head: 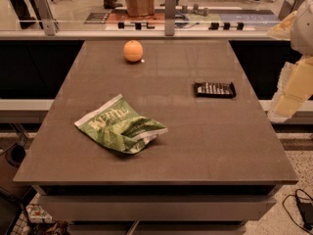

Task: Move rxbar chocolate near orange

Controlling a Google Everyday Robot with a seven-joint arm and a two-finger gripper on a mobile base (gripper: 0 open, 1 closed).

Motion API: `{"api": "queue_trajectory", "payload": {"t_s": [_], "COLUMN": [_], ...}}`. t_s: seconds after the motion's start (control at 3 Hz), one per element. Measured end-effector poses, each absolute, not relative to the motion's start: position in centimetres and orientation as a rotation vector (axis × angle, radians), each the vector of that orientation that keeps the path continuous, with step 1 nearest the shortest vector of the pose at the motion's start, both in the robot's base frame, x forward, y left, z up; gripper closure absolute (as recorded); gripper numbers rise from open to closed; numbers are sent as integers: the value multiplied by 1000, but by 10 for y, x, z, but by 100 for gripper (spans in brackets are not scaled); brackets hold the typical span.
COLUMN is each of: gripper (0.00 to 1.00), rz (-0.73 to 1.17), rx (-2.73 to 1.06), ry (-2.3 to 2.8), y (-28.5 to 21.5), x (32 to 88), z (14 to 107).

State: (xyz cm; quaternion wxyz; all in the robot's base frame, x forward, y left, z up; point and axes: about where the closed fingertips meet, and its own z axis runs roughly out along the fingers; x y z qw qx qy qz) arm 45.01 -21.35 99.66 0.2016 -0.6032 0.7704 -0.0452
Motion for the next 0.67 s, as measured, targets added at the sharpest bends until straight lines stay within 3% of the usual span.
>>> {"api": "queue_trajectory", "payload": {"t_s": [0.67], "gripper": [0], "rz": [28], "rx": [-1615], "ry": [2026], "y": [-225], "x": [486], "z": [980]}}
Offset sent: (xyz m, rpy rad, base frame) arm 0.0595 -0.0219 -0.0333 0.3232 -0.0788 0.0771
